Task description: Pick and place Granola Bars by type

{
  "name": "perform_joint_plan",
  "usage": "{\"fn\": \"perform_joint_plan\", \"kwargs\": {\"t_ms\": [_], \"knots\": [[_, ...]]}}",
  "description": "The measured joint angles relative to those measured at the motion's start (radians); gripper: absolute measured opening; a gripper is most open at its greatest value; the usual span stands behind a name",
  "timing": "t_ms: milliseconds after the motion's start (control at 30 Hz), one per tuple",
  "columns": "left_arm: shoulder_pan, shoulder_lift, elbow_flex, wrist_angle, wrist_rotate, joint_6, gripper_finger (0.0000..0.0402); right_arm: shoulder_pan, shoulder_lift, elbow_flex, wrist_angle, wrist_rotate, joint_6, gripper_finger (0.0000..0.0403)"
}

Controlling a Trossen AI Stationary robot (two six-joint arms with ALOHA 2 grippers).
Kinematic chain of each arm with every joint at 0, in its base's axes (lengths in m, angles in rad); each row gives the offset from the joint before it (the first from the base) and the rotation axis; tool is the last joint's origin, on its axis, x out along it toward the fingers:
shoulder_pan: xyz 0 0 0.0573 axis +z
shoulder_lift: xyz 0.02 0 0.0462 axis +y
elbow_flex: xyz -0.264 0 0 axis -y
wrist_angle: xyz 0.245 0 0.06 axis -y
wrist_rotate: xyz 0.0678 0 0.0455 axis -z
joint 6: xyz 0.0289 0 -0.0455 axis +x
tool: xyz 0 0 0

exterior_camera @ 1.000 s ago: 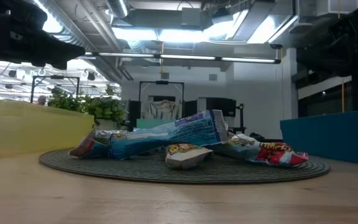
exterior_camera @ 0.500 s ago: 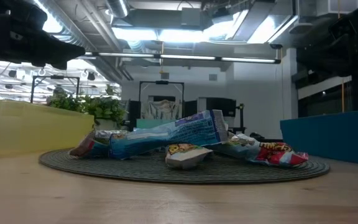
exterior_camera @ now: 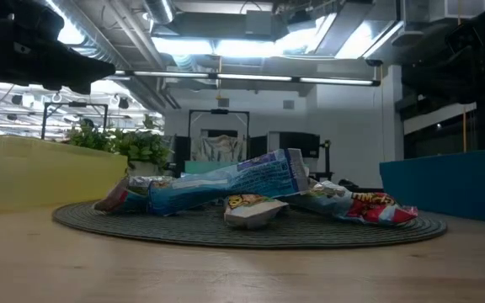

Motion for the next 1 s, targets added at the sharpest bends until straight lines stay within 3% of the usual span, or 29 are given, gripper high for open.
{"fn": "perform_joint_plan", "kwargs": {"t_ms": [567, 700, 1000], "knots": [[0.000, 0.000, 0.000, 0.003, -0.002, 0.041, 0.0010, 0.000, 0.000, 0.000, 0.000, 0.004, 0.000, 0.0023], [0.002, 0.000, 0.000, 0.008, -0.021, 0.174, 0.0008, 0.000, 0.000, 0.000, -0.008, 0.087, 0.000, 0.0023], [0.001, 0.000, 0.000, 0.008, -0.026, 0.140, 0.0011, 0.000, 0.000, 0.000, -0.002, 0.117, -0.001, 0.0023]]}}
